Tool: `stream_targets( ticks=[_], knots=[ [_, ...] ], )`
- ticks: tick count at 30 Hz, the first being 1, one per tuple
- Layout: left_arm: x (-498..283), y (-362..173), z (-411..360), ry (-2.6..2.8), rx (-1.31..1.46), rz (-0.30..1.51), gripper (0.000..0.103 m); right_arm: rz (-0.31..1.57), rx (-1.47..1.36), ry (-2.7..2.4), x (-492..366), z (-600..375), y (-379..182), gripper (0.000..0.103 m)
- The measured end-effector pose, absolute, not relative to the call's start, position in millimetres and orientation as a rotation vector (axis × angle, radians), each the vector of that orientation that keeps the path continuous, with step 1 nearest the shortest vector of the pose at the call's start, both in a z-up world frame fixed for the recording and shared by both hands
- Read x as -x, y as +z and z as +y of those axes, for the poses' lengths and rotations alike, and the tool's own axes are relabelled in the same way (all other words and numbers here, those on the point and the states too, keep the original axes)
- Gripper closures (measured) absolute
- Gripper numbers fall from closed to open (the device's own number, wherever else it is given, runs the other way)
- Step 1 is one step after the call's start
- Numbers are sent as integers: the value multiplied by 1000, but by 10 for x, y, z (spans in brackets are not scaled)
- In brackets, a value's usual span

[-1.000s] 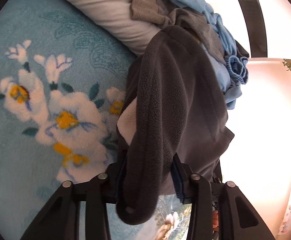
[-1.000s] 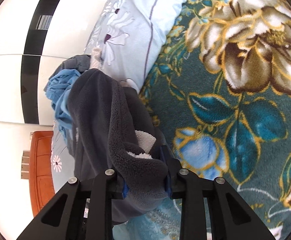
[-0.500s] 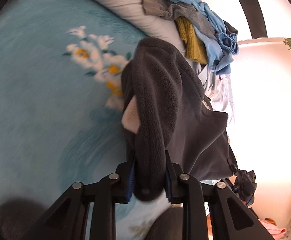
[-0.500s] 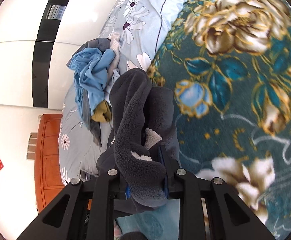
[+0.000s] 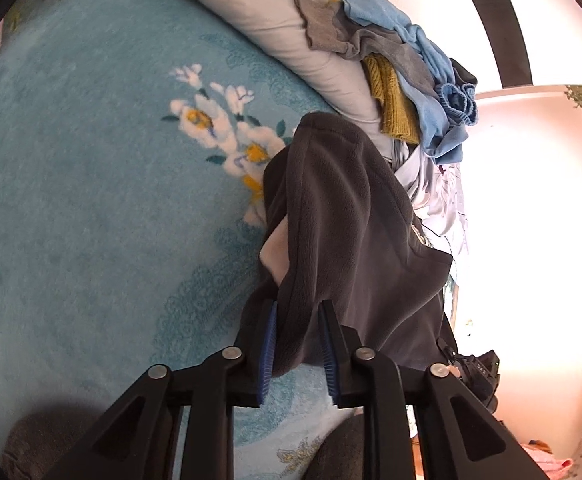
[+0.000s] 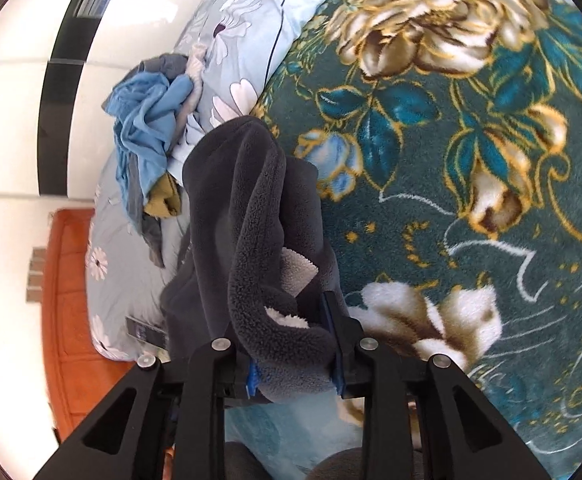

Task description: Fold clothes

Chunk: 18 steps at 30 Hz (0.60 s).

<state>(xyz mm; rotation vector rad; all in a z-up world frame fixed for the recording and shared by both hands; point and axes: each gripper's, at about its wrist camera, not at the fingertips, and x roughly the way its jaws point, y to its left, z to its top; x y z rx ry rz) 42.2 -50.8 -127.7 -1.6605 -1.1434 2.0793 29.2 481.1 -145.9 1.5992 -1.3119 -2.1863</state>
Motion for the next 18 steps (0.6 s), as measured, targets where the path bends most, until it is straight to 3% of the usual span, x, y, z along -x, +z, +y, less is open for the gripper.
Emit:
stream_targets(
  ticks=[5, 11, 18],
  knots=[
    [-288, -1274, -508, 2115, 1652, -1066, 49, -1159, -1665, -2256, -258, 4902, -1460, 58],
    [106, -1377, -405, 2135, 1677, -954, 45, -1215, -1622, -2298, -38, 5096, -1497, 57],
    [554, -1576, -269, 2095, 1676, -893, 45, -1118, -1597, -2280, 576, 4985, -1586, 52]
  ],
)
